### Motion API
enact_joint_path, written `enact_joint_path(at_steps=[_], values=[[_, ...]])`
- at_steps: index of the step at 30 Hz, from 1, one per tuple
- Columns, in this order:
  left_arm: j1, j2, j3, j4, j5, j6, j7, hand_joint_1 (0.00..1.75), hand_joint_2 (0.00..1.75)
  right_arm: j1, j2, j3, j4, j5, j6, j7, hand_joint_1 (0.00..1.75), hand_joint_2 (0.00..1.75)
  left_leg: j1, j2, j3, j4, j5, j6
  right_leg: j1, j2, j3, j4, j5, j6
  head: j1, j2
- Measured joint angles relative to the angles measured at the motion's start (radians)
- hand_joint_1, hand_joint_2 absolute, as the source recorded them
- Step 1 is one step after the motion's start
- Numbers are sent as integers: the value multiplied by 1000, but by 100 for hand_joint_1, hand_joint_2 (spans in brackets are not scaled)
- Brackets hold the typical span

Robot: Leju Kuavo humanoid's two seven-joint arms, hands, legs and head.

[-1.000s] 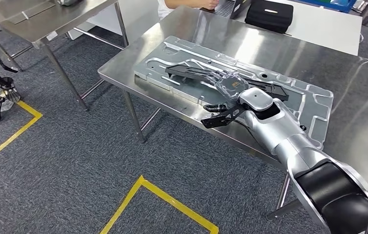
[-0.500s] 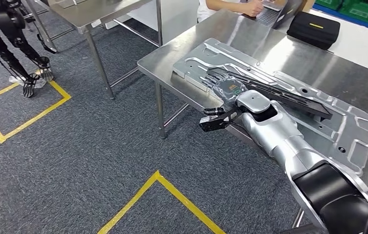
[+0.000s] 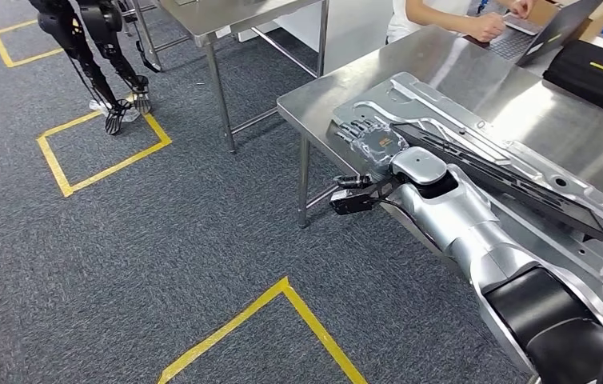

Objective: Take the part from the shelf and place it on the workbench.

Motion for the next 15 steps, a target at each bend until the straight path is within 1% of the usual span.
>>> enact_joint_path(at_steps=[1,2,3,4,6,7,8,9,10,11,12,13,14,15], values=[[0,1,0,0,0,0,0,0,0,0,0,0,0,0,0,0,0,0,0,18,37,-71,29,-1,-1,-12,0,7,-6,6,0,0],[-1,1,0,0,0,0,0,0,0,0,-1,0,0,0,-1,0,0,0,-2,34,69,-132,50,1,1,-22,0,14,-12,13,0,0],[-1,1,0,0,0,-1,0,0,0,-1,-3,0,0,0,-1,0,0,0,-5,44,90,-172,61,8,3,-31,-1,19,-17,20,1,0],[-2,1,1,0,0,-1,0,0,0,-2,-4,0,0,0,-1,0,0,0,-8,48,96,-187,61,16,6,-39,0,22,-20,26,2,0],[-1,1,1,0,-1,-1,3,0,0,-2,-6,0,0,-1,-1,0,0,0,-11,26,93,-185,64,32,6,-56,3,21,-22,36,3,0],[1,1,1,0,-1,-1,4,0,0,-2,-6,0,0,-2,-1,0,0,0,-10,16,93,-187,67,38,3,-53,4,25,-27,40,3,0],[1,1,1,0,-2,0,6,0,0,-2,-6,0,0,-2,-1,-1,0,0,-10,7,93,-190,69,44,0,-38,-1,40,-42,44,3,0],[1,1,2,0,-3,2,8,0,0,-2,-7,0,0,-2,-1,-1,0,0,-9,-2,94,-192,72,50,-3,-16,-15,73,-65,45,3,0],[1,1,2,0,-3,4,10,0,0,-1,-8,0,1,-2,-1,-1,0,0,-9,-11,93,-193,73,54,-3,10,-39,128,-97,45,3,0],[0,2,3,0,-4,6,12,0,0,1,-11,0,2,-2,-1,-1,0,0,-11,-20,92,-193,75,57,-2,29,-73,197,-130,43,3,0],[-1,2,4,0,-5,8,13,0,0,5,-14,1,3,-2,-1,-1,0,0,-14,-32,90,-193,76,60,-1,39,-106,261,-153,41,3,0],[-1,2,6,0,-6,9,14,0,0,8,-16,1,5,-2,-1,0,0,0,-17,-43,90,-193,77,61,0,46,-130,304,-163,38,3,0],[0,2,7,0,-7,10,15,0,0,11,-17,1,7,-2,-2,0,0,0,-20,-56,89,-192,77,62,2,49,-137,308,-149,34,3,0],[0,3,9,0,-9,11,17,0,0,13,-18,1,9,-2,-2,-1,0,0,-23,-68,90,-192,77,62,5,53,-124,271,-117,27,3,0]])
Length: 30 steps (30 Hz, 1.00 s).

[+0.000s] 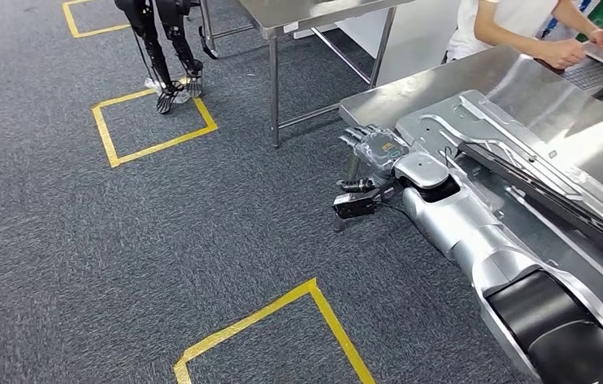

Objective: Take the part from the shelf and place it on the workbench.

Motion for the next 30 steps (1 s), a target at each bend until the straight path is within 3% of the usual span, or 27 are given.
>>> enact_joint_path(at_steps=[2,3,5,6,7,9,11,13,14,15,17,19,20,22,24,26,28,29,30], values=[[0,-1,3,0,-3,1,3,0,0,-3,0,0,1,0,-2,0,0,0,-3,-23,1,0,1,-1,6,31,58,-132,74,-19,-1,0],[-1,-2,5,0,-4,1,4,0,0,-7,-2,0,1,0,-3,0,0,0,-2,-33,-1,1,2,-2,8,49,82,-188,96,-27,0,0],[-2,-3,11,0,-5,1,5,0,0,-12,-5,0,1,0,-4,0,0,0,3,-52,-9,0,6,-9,12,64,100,-232,102,-34,0,0],[-2,-3,13,0,-5,1,5,0,0,-14,-6,0,1,0,-4,0,0,0,4,-64,-11,-2,9,-15,14,55,103,-241,105,-35,0,0],[0,-3,14,0,-7,1,5,0,0,-14,-6,0,1,0,-4,0,0,0,5,-62,-13,-1,9,-19,12,42,109,-249,107,-35,0,0],[3,-3,16,-1,-13,2,6,0,0,-14,-3,0,-1,0,-5,-1,0,0,1,-16,-30,38,-17,-27,7,17,126,-272,114,-37,-1,0],[2,-3,17,-1,-18,3,6,0,0,-15,-3,0,0,0,-6,-2,0,0,2,41,-82,148,-76,-36,6,-8,134,-281,116,-39,-1,0],[1,-3,17,-1,-21,3,6,0,0,-15,-3,0,1,1,-6,-2,0,0,11,56,-133,250,-113,-45,7,-34,134,-277,112,-39,-1,0],[1,-3,17,-1,-21,3,6,0,0,-14,-4,0,1,2,-6,-2,0,0,15,59,-136,258,-108,-49,6,-46,133,-275,110,-38,-1,0],[1,-3,18,-1,-21,3,6,0,0,-13,-3,0,1,2,-6,-2,0,0,18,63,-120,230,-87,-53,5,-58,133,-271,107,-35,-1,0],[0,-2,22,-1,-18,2,7,0,0,-13,-3,1,1,2,-6,-2,0,0,17,97,-50,106,-34,-56,5,-80,132,-260,96,-24,-1,0],[-1,-1,28,-1,-16,1,8,0,0,-16,-4,1,1,2,-6,-2,0,0,12,124,-5,21,-12,-46,9,-97,131,-248,86,-12,0,0],[-1,-2,32,-1,-16,1,9,0,0,-17,-3,1,1,2,-6,-2,0,0,8,123,-3,13,-15,-39,12,-106,130,-245,83,-8,2,0],[0,-2,39,-1,-16,2,11,0,0,-17,-1,1,1,2,-6,-2,0,0,7,97,-6,10,-11,-25,10,-121,133,-245,79,1,3,0],[1,-2,43,-1,-19,5,13,0,0,-18,1,1,1,2,-6,-2,0,0,8,76,-4,5,-6,-13,2,-87,124,-214,52,10,3,0],[-1,-1,45,-1,-26,10,17,0,0,-16,0,1,2,2,-6,-1,0,0,8,57,-4,3,-3,-5,-1,-28,75,-105,-9,12,3,0],[-2,-1,48,-1,-32,19,22,0,0,-9,-1,1,4,2,-5,0,0,0,4,33,-6,3,-1,-1,0,-6,12,17,-52,9,3,0],[-2,0,51,-1,-35,24,24,0,0,-3,-2,1,4,2,-5,0,0,0,2,20,-5,3,-1,-1,1,-4,-4,39,-48,5,3,0],[-2,0,54,-1,-37,27,27,0,0,2,-2,1,5,1,-5,-1,0,0,0,6,-4,3,0,0,2,-2,-1,23,-25,1,3,0]])
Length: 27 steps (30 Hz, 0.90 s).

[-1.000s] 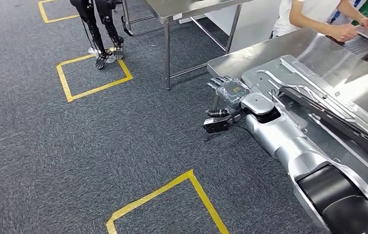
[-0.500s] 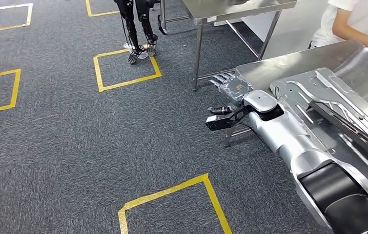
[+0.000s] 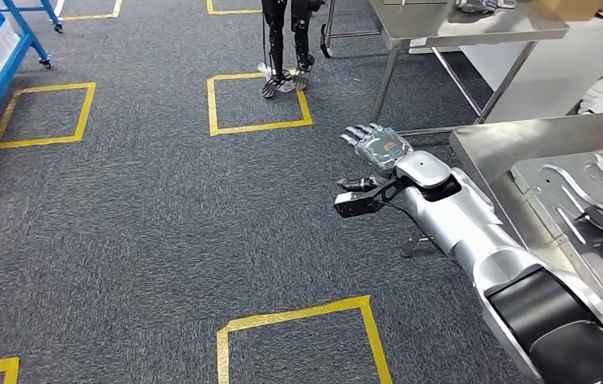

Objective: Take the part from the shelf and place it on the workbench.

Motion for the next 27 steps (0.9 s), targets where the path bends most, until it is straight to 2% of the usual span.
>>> enact_joint_path(at_steps=[1,3,4,5,7,8,9,11,12,13,14,15,16,17,19,20,22,23,24,25,27], values=[[1,0,3,0,-2,1,2,0,0,3,0,0,0,0,0,-1,0,0,-2,-13,2,0,0,0,2,5,20,-52,38,-7,0,0],[1,-2,8,0,-6,2,7,0,0,4,0,0,0,-1,-1,-2,0,0,-2,-36,1,1,1,-2,5,44,74,-183,104,-22,0,0],[0,-3,10,0,-7,2,9,0,0,4,-1,0,0,-2,-1,-2,0,0,0,-46,-1,1,3,-5,8,61,94,-229,121,-28,0,0],[0,-4,12,0,-8,3,11,0,0,4,-2,0,0,-2,-2,-2,0,0,3,-56,-5,0,5,-9,10,72,103,-251,124,-31,-1,0],[2,-4,14,0,-8,4,15,0,0,4,0,0,-1,-2,-2,-2,0,0,7,-76,-9,-5,12,-22,11,58,111,-266,125,-34,-1,0],[4,-4,14,0,-9,5,17,0,0,4,3,0,-3,-2,-2,-2,0,0,5,-67,-11,-3,9,-26,10,47,118,-277,129,-36,-1,0],[5,-4,14,0,-9,6,18,0,0,4,5,0,-4,-2,-2,-2,0,0,3,-44,-18,12,-2,-31,7,34,125,-289,134,-39,-1,0],[4,-4,14,0,-9,7,20,0,0,5,8,0,-5,-3,-3,-2,0,0,0,19,-57,97,-54,-38,6,6,136,-306,141,-43,-2,0],[2,-4,14,0,-9,8,21,0,0,6,7,0,-5,-3,-3,-2,0,0,3,37,-87,162,-87,-42,7,-7,137,-307,141,-45,-2,0],[1,-4,14,0,-9,8,21,0,0,8,7,0,-4,-3,-3,-2,0,0,6,46,-115,221,-111,-47,8,-21,135,-305,141,-45,-2,0],[1,-4,14,0,-9,8,22,0,0,10,7,0,-4,-3,-3,-2,0,0,10,51,-131,257,-121,-51,8,-34,134,-304,140,-44,-2,0],[1,-4,14,0,-9,8,22,0,0,12,7,0,-4,-3,-3,-2,0,0,13,54,-126,254,-111,-55,8,-47,132,-301,138,-43,-2,0],[2,-4,14,0,-9,8,22,0,0,14,7,0,-4,-3,-3,-2,0,0,15,60,-102,213,-87,-58,7,-58,130,-298,136,-40,-2,0],[2,-3,14,0,-9,8,22,0,0,14,7,0,-4,-3,-3,-3,0,0,16,76,-61,143,-56,-59,6,-69,130,-293,132,-35,-2,0],[0,-3,14,0,-9,9,22,0,0,14,6,0,-4,-3,-3,-2,0,0,11,107,5,27,-20,-52,10,-88,129,-281,123,-24,-1,0],[0,-3,14,0,-9,9,22,0,0,14,6,0,-4,-3,-3,-2,0,0,9,113,19,1,-16,-46,12,-98,129,-277,120,-19,-1,0],[1,-3,14,0,-9,10,22,0,0,14,8,0,-4,-3,-3,-2,0,0,6,94,18,-5,-15,-32,14,-116,131,-275,117,-10,0,0],[2,-3,14,0,-9,10,23,0,0,14,9,0,-4,-3,-3,-3,0,0,7,83,18,-7,-12,-26,12,-114,132,-272,112,-5,0,0],[2,-3,14,0,-9,10,23,0,0,14,9,0,-4,-3,-3,-3,0,0,8,74,19,-10,-10,-20,8,-99,128,-261,102,0,0,0],[2,-3,14,0,-9,10,23,0,0,14,9,0,-4,-4,-4,-2,0,0,9,65,20,-13,-7,-15,4,-74,115,-227,79,4,0,0],[0,-3,15,0,-9,10,23,0,0,17,7,0,-3,-4,-4,-2,0,0,9,46,19,-14,-4,-8,0,-21,59,-108,15,8,0,0]])
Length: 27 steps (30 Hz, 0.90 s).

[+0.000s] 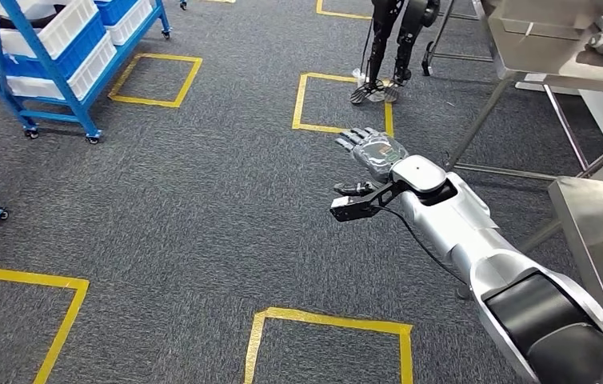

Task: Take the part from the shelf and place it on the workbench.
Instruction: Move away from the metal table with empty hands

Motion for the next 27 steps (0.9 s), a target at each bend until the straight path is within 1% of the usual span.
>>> enact_joint_path(at_steps=[1,2,3,4,5,6,7,8,9,10,11,12,13,14,15,16,17,18,19,20,21,22,23,24,26,27], values=[[-1,0,0,0,0,0,0,0,0,3,-2,0,1,0,0,0,0,0,-1,-11,-1,1,1,2,-1,12,-34,68,-27,0,0,0],[-1,1,1,0,0,0,0,0,0,7,-3,0,2,0,0,0,0,0,-3,-23,-2,2,1,2,-1,16,-58,111,-35,0,0,0],[0,1,2,0,0,0,0,0,0,10,-3,0,2,0,0,0,0,0,-4,-36,-2,3,1,2,-1,18,-68,121,-25,-3,0,0],[0,1,3,0,0,0,0,0,0,12,-4,0,2,0,0,0,0,0,-5,-49,-2,5,1,2,0,22,-58,91,5,-6,0,0],[0,1,4,0,0,0,0,0,0,12,-4,0,2,0,0,0,0,0,-6,-62,-2,7,0,2,0,33,-32,29,47,-11,0,0],[0,0,4,0,0,-1,0,0,0,11,-4,0,2,0,0,0,0,0,-5,-73,-3,8,0,1,0,58,-1,-40,81,-17,0,0],[-1,-1,4,0,0,-1,0,0,0,9,-5,0,3,0,0,0,0,0,-4,-85,-6,10,1,-2,0,83,24,-100,105,-22,0,0],[-1,-2,4,0,0,-1,0,0,0,8,-6,0,3,0,0,0,0,0,-1,-96,-10,10,3,-6,1,101,39,-137,115,-25,0,0],[-1,-3,4,0,-1,-1,0,0,0,8,-7,0,3,0,0,0,0,0,3,-107,-16,10,6,-12,3,109,45,-151,113,-26,0,0],[0,-3,4,0,-3,-1,-1,0,0,7,-8,0,3,-1,0,0,0,0,6,-120,-19,8,9,-19,6,100,47,-158,114,-28,0,0],[3,-3,4,0,-6,-1,-3,0,0,7,-7,0,3,-1,-1,0,0,0,8,-124,-22,8,9,-24,4,86,51,-164,116,-31,0,0],[5,-3,4,0,-9,-1,-4,0,0,6,-6,0,1,-2,-2,0,0,0,6,-110,-26,15,3,-29,2,73,57,-173,120,-35,0,0],[5,-2,4,0,-11,-1,-5,0,0,6,-5,0,0,-3,-2,-1,0,0,3,-85,-37,39,-13,-33,0,59,64,-184,124,-40,-1,0],[4,-2,4,0,-12,-1,-6,0,0,6,-4,0,0,-4,-3,-1,0,0,1,-51,-58,85,-41,-36,-2,43,69,-192,127,-43,-1,0],[3,-2,5,0,-12,-1,-6,0,0,6,-4,0,0,-4,-3,-1,0,0,0,-21,-86,145,-72,-39,1,29,71,-194,127,-46,-1,0],[2,-3,5,0,-12,-1,-6,0,0,7,-5,0,1,-4,-4,-1,0,0,1,-6,-117,210,-101,-43,2,14,71,-193,127,-47,-2,0],[1,-3,5,0,-12,-1,-6,0,0,8,-6,0,2,-5,-4,-1,0,0,4,2,-139,258,-117,-46,3,0,69,-192,126,-47,-2,0],[2,-3,5,0,-12,-1,-5,0,0,10,-6,0,3,-5,-4,-1,0,0,6,6,-144,272,-114,-50,3,-12,68,-189,124,-47,-2,0],[3,-2,5,0,-12,-1,-5,0,0,12,-6,0,4,-5,-5,-1,0,0,8,10,-130,250,-95,-53,2,-24,67,-186,122,-45,-2,0],[3,-2,5,0,-12,-2,-5,0,0,13,-6,0,4,-6,-5,-1,0,0,9,19,-98,194,-65,-54,1,-35,67,-182,118,-41,-2,0],[2,-1,5,0,-12,-4,-5,0,0,14,-6,0,4,-6,-6,-2,0,0,8,39,-60,124,-40,-54,1,-46,67,-177,114,-37,-2,0],[2,0,5,0,-12,-9,-8,0,0,14,-8,0,5,-6,-6,-2,0,0,5,54,-28,66,-22,-49,3,-56,66,-171,109,-31,-1,0],[1,0,6,0,-12,-16,-12,0,0,14,-10,0,5,-6,-6,-3,0,0,2,64,-9,29,-13,-42,6,-66,66,-167,105,-25,-1,0],[0,0,6,0,-12,-23,-17,0,0,14,-12,1,5,-7,-6,-6,0,0,-2,66,-3,15,-14,-35,9,-76,66,-164,101,-20,0,0],[3,-1,7,0,-13,-31,-23,0,0,14,-15,1,5,-8,-6,-11,0,0,-3,42,-3,14,-11,-22,9,-93,70,-163,97,-12,0,0],[5,-1,8,0,-15,-30,-23,0,0,13,-15,1,5,-8,-6,-13,0,0,-2,33,-2,12,-9,-16,6,-84,70,-157,91,-6,1,0]])
